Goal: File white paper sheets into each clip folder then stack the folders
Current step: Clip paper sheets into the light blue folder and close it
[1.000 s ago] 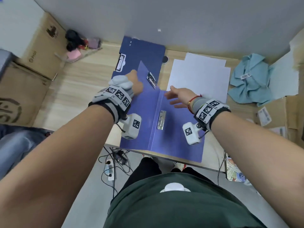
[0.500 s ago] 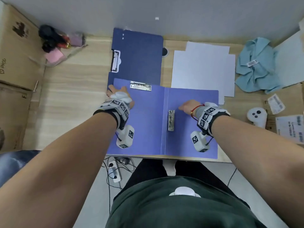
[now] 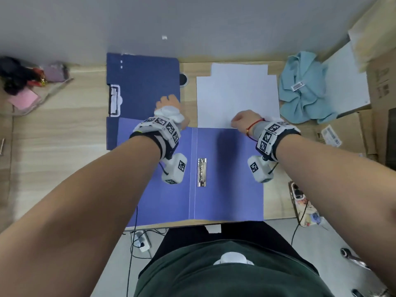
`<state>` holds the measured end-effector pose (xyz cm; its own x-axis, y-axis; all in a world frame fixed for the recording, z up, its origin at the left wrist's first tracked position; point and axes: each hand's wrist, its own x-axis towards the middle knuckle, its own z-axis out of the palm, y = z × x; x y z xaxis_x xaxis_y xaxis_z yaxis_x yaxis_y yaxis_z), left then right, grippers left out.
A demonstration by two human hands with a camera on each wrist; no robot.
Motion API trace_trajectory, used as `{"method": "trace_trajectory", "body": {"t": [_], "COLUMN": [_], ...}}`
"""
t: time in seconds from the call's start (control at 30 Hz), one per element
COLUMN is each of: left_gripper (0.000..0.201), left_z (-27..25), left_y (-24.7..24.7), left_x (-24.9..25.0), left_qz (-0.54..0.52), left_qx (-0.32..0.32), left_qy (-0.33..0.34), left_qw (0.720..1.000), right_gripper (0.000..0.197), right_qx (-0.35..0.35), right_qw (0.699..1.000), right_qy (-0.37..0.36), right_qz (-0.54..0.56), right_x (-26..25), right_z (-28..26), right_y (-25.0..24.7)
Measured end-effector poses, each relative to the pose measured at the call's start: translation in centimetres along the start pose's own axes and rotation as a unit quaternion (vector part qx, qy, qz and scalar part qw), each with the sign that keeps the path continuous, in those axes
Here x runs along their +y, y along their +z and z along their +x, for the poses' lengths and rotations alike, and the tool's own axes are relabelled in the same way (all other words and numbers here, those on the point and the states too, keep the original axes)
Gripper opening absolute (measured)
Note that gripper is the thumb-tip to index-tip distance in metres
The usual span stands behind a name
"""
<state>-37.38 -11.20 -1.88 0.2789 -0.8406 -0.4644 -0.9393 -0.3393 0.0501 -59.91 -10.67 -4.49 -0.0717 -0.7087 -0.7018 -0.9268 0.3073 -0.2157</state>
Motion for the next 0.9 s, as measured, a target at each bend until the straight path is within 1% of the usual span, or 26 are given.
{"method": "trace_trajectory", "body": {"t": [0.07, 0.1, 0.13, 0.2, 0.23, 0.27, 0.3, 0.33, 0.37, 0.4, 0.43, 0.47, 0.53, 0.57, 0.67, 0.8, 0.83, 0.87, 0.9], "left_gripper": [0.051, 0.048, 0.042, 0.034, 0.033, 0.045, 0.065, 0.076, 0.079, 0.077, 0.074, 0.071, 0.069, 0.068, 0.065, 0.067, 0.067, 0.067, 0.067], "left_z": [0.7, 1.1, 1.6, 2.2, 2.4, 2.6, 2.8, 3.2, 3.4, 3.7, 3.8, 3.7, 3.7, 3.7, 4.0, 4.0, 4.1, 4.2, 4.3], "left_y": [0.4, 0.7, 0.9, 1.2, 1.3, 1.9, 2.5, 3.2, 4.0, 4.7, 5.1, 5.4, 5.5, 5.4, 5.4, 5.0, 4.9, 4.8, 4.6], "left_x": [1.3, 2.2, 2.8, 4.1, 4.7, 4.7, 4.8, 5.1, 5.3, 5.5, 5.8, 6.0, 6.6, 6.9, 7.1, 7.4, 7.3, 7.2, 7.2], "left_qz": [-0.049, -0.067, -0.077, -0.046, -0.024, -0.007, 0.018, 0.051, 0.080, 0.106, 0.122, 0.125, 0.101, 0.089, 0.083, 0.080, 0.081, 0.084, 0.084], "left_qx": [-0.085, -0.114, -0.128, -0.133, -0.133, -0.133, -0.141, -0.155, -0.177, -0.201, -0.224, -0.227, -0.200, -0.193, -0.201, -0.213, -0.218, -0.221, -0.224], "left_qy": [0.018, 0.016, 0.012, 0.001, 0.007, 0.037, 0.082, 0.129, 0.162, 0.178, 0.176, 0.173, 0.172, 0.170, 0.161, 0.162, 0.163, 0.164, 0.164], "left_qw": [0.995, 0.991, 0.989, 0.990, 0.991, 0.990, 0.986, 0.978, 0.968, 0.958, 0.951, 0.950, 0.959, 0.962, 0.963, 0.960, 0.959, 0.958, 0.957], "right_gripper": [0.038, 0.043, 0.049, 0.060, 0.066, 0.071, 0.076, 0.082, 0.087, 0.091, 0.094, 0.098, 0.103, 0.105, 0.106, 0.110, 0.109, 0.102, 0.092], "right_qx": [0.026, 0.035, 0.044, 0.053, 0.061, 0.068, 0.073, 0.073, 0.069, 0.060, 0.054, 0.050, 0.044, 0.047, 0.044, 0.005, 0.005, 0.007, 0.006], "right_qw": [0.999, 0.999, 0.999, 0.997, 0.995, 0.994, 0.991, 0.989, 0.986, 0.982, 0.978, 0.975, 0.971, 0.970, 0.967, 0.948, 0.942, 0.939, 0.940], "right_qy": [-0.008, -0.014, -0.017, -0.011, -0.011, -0.014, -0.019, -0.027, -0.034, -0.038, -0.040, -0.039, -0.031, -0.028, -0.019, 0.004, 0.007, 0.007, 0.002], "right_qz": [-0.018, -0.023, -0.027, -0.055, -0.073, -0.087, -0.107, -0.127, -0.150, -0.174, -0.196, -0.215, -0.234, -0.237, -0.251, -0.319, -0.335, -0.343, -0.341], "right_x": [0.0, -0.1, -0.2, -0.8, -1.2, -1.5, -1.7, -1.7, -1.8, -1.8, -1.7, -1.6, -1.5, -1.6, -2.0, -1.4, -1.3, -1.5, -1.8], "right_z": [1.6, 2.7, 4.1, 6.8, 8.0, 8.6, 9.3, 10.1, 11.1, 11.8, 12.4, 12.6, 13.2, 13.6, 14.0, 14.4, 14.3, 14.1, 13.7], "right_y": [-1.9, -2.7, -3.3, -4.2, -4.6, -4.9, -5.0, -5.4, -5.6, -5.8, -5.9, -6.0, -6.5, -6.7, -7.2, -7.3, -7.4, -7.4, -7.6]}}
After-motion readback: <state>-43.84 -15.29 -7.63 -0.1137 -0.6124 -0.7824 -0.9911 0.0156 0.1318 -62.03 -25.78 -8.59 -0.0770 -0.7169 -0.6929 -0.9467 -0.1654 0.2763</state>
